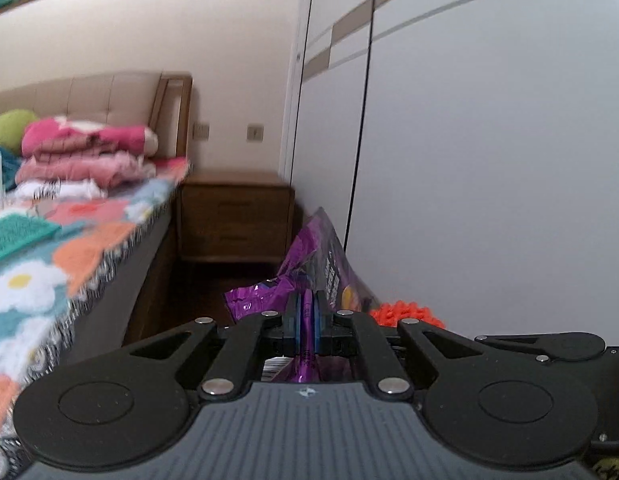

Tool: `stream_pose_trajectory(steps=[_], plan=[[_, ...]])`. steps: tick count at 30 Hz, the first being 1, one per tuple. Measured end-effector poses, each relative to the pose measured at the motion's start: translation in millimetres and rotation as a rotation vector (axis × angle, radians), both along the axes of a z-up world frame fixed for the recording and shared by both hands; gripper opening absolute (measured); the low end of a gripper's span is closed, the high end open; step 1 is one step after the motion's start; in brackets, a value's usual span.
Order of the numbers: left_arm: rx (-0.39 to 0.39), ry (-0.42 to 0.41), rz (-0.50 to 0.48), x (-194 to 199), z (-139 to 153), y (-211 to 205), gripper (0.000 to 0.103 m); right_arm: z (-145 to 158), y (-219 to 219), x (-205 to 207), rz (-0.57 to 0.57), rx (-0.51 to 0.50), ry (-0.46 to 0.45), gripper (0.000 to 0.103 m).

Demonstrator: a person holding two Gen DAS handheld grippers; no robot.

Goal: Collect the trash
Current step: 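Carry chip bag and foam mesh into the wastebasket and open both tools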

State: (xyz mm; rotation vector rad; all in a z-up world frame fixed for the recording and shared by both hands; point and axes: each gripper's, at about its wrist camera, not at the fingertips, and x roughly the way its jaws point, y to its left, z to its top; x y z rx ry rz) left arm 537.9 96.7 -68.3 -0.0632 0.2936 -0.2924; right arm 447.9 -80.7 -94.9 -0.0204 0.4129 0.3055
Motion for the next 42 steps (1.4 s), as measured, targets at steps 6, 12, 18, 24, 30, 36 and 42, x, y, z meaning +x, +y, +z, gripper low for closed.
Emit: stream_pose_trajectory(steps=[6, 12, 18, 24, 30, 36, 42], plan=[[0.022, 0.115, 0.026, 21, -40, 4, 0.005, -24, 27, 33, -0.012, -0.063, 0.122, 0.009], [0.082, 0.146, 0.015, 28, -56, -5, 0.005, -40, 47, 44, -0.008, -0.134, 0.166, 0.010], [0.123, 0.251, -0.003, 44, -75, -6, 0.005, -48, 49, 58, 0.009, -0.167, 0.194, 0.013], [0.190, 0.331, -0.030, 52, -86, -10, 0.005, -54, 54, 61, 0.056, -0.223, 0.229, 0.019], [0.248, 0.451, -0.067, 60, -98, -14, 0.005, -57, 55, 56, 0.105, -0.296, 0.238, 0.026], [0.208, 0.532, -0.075, 67, -104, -7, 0.006, -51, 51, 47, 0.124, -0.323, 0.222, 0.061], [0.148, 0.576, -0.090, 71, -100, 0, 0.014, -47, 48, 36, 0.140, -0.350, 0.177, 0.077]])
